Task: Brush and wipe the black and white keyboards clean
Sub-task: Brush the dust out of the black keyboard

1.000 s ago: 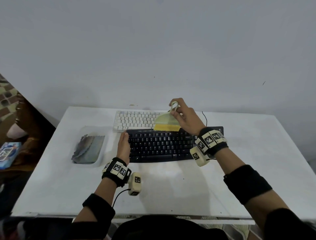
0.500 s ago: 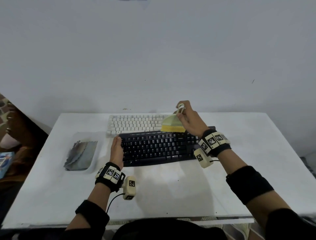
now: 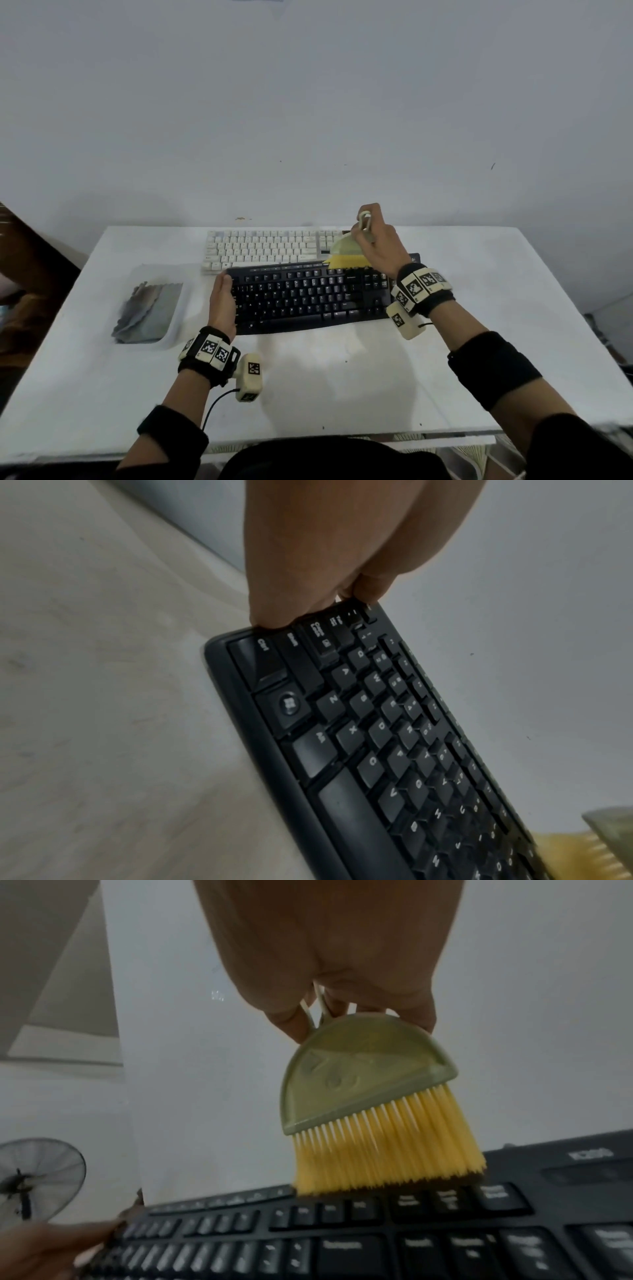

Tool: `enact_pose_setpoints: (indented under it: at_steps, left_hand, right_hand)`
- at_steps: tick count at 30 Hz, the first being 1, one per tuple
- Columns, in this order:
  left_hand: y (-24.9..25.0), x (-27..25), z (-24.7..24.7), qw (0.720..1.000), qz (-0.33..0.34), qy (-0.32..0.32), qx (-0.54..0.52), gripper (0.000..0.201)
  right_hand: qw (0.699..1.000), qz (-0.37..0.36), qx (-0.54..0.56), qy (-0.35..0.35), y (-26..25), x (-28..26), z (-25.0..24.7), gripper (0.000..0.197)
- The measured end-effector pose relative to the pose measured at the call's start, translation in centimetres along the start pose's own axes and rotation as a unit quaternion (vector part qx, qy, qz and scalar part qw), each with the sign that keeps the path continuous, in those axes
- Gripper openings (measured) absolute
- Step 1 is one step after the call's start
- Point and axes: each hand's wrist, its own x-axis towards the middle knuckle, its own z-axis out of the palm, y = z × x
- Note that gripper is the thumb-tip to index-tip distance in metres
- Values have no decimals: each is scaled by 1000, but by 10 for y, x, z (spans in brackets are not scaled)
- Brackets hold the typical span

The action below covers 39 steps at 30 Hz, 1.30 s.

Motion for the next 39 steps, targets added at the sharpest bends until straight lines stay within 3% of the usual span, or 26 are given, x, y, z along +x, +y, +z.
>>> enact_pose_setpoints:
  at_steps: [7, 10, 14, 22, 31, 39]
  left_hand:
    - [-3, 2, 0, 1000, 10, 5, 6, 39]
    - [-3, 3, -2, 1000, 3, 1, 4, 40]
    - [-5, 5, -3, 1000, 3, -3, 14, 46]
    - [-1, 1, -2, 1000, -4, -5, -3, 39]
    - [1, 1, -1, 1000, -12, 2, 4, 38]
    - [5, -4, 0, 1000, -18, 0, 0, 37]
  right_hand:
    - [996, -3, 89, 24, -23, 6, 9, 20]
    - [999, -30, 35, -4, -24, 2, 19, 17]
    - [1000, -25, -18, 9, -3, 0, 5, 16]
    - [993, 18, 101, 52, -13, 0, -7, 20]
    - [996, 42, 35, 66, 29, -22, -32, 17]
    - [981, 31, 154, 112, 11, -12, -38, 21]
